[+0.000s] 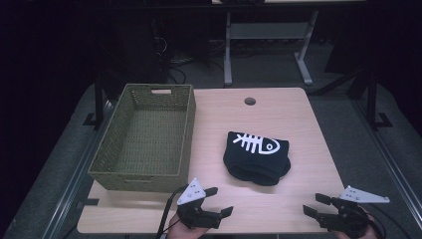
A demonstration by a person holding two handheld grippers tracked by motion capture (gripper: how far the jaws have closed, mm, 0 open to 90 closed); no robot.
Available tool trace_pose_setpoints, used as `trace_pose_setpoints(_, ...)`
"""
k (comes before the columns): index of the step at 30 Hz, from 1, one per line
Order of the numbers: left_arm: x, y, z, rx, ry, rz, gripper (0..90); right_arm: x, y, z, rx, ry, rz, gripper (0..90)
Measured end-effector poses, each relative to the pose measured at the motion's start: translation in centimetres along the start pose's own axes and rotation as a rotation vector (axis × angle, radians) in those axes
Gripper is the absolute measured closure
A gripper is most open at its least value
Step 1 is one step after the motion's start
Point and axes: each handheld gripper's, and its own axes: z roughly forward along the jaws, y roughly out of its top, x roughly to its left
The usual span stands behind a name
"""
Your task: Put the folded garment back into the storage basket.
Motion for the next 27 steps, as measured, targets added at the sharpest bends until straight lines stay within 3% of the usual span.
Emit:
trace_pose_setpoints(4,0.1,0.3,0.3,-0.001,0.004,-0.01,19.8,-0.1,0.5,-0.1,-0.004,-0.007,0.008,24.9)
trace_pose_setpoints(10,0.5,1.7,0.9,-0.008,0.019,0.005,19.7,-0.3,1.6,0.1,-0.022,-0.003,0.004,24.1)
trace_pose_setpoints(19,1.4,3.4,2.3,0.008,0.018,-0.024,18.1,-0.4,3.4,1.2,-0.008,0.013,-0.014,22.4)
trace_pose_setpoints(27,2.5,4.6,3.5,0.004,0.045,-0.041,18.1,-0.8,5.0,1.9,-0.005,0.014,-0.021,22.3)
